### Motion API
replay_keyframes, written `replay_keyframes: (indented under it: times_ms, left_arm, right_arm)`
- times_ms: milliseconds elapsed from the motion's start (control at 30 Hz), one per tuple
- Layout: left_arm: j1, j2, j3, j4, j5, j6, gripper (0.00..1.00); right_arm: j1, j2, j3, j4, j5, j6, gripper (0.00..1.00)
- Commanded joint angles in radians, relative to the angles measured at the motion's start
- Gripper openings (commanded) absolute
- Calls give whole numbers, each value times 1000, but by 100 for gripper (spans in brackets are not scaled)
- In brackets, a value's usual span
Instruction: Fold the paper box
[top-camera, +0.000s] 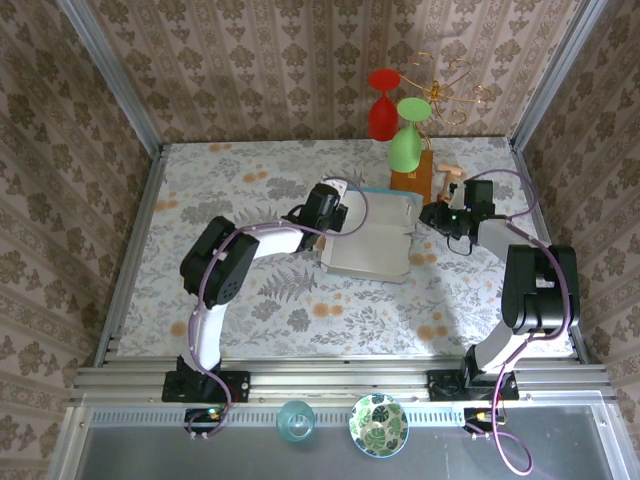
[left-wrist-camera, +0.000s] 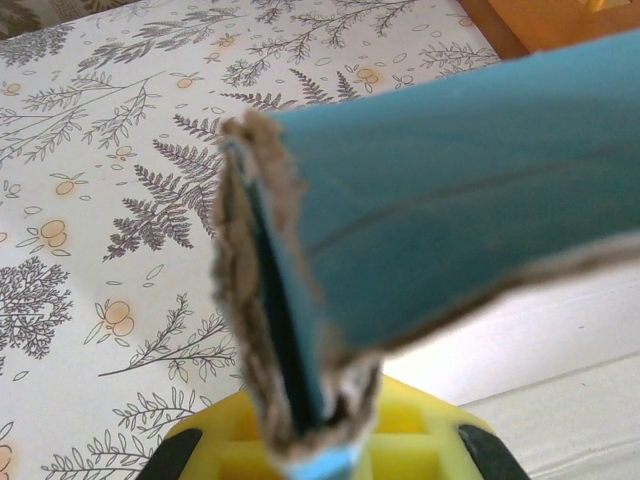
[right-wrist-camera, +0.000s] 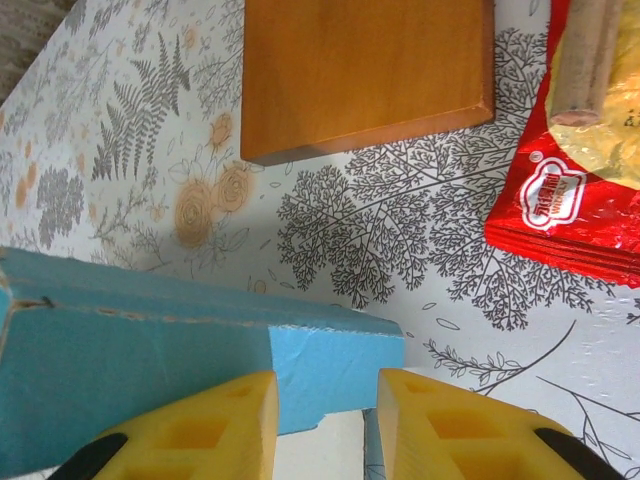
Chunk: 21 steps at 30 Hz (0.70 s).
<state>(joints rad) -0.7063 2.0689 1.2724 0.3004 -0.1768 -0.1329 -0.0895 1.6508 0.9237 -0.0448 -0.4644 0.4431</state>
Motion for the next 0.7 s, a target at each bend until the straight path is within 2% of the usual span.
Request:
replay_keyframes:
  times_ms: [0, 233, 433, 533, 667]
  left_arm:
    - [19, 10, 8, -57, 58, 42, 0]
    - [48, -18, -12, -90, 123, 72, 0]
    - [80, -80, -63, -136, 173, 84, 0]
    - [92, -104, -92, -148, 184, 96, 0]
    - [114, -130, -131, -156, 205, 104, 0]
  right_arm:
    - [14, -14, 8, -43, -18, -108, 33]
    - [56, -14, 34, -64, 1, -197, 33]
    - [171, -22, 50, -86, 55, -276, 33]
    - [197, -41, 37, -56, 107, -277, 33]
    - [208, -26, 51, -62, 109, -273, 33]
